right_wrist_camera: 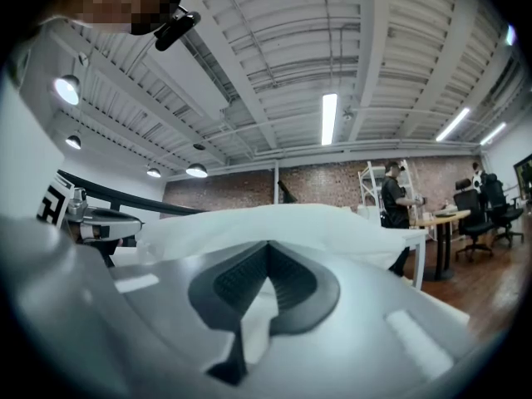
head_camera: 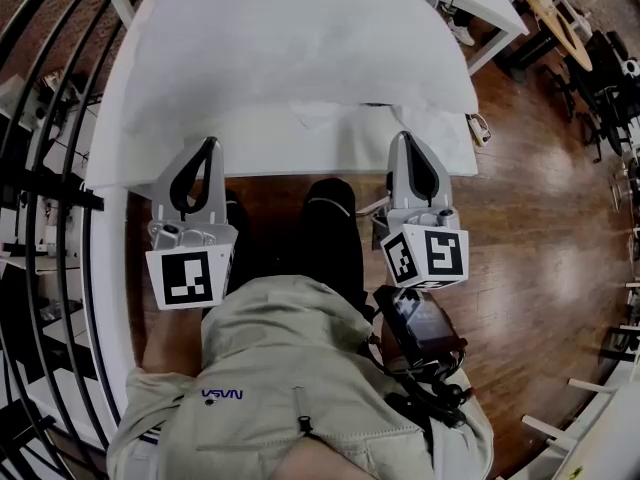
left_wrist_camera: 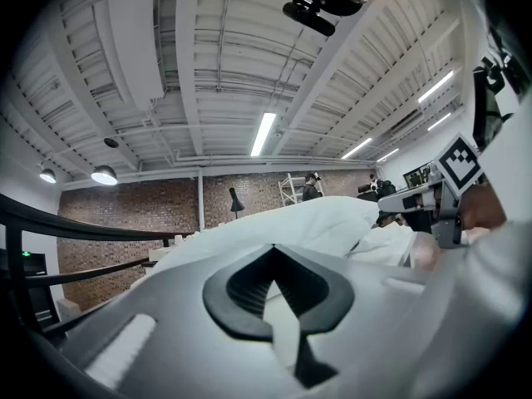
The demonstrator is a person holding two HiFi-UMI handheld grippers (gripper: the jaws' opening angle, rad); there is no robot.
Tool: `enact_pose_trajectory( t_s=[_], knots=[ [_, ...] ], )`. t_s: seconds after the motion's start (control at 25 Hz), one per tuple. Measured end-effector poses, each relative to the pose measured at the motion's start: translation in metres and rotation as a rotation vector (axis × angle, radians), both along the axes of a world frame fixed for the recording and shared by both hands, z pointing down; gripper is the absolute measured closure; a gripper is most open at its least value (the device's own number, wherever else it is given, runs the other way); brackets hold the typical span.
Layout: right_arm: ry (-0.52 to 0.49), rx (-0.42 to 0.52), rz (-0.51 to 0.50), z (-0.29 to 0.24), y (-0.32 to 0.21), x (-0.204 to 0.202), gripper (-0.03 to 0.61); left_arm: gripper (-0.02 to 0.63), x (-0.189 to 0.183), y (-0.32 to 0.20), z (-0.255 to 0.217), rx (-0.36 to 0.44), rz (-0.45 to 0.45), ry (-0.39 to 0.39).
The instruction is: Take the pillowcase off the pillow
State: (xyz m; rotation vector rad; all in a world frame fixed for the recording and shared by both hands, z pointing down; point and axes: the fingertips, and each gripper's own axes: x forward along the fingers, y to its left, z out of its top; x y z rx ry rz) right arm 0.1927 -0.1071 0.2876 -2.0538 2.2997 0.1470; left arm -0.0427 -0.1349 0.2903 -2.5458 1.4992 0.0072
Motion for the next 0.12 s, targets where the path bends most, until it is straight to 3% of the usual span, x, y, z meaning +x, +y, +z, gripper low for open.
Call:
enact_pose_trajectory(
  t_s=[0.12],
  knots=[
    [0.003,-0.006,-0.002,0.0025,-0.0020,-0.0015,0.578,0.607,0.0033,0.0015,0.0007,0.006,0.008,-0.005]
  ],
)
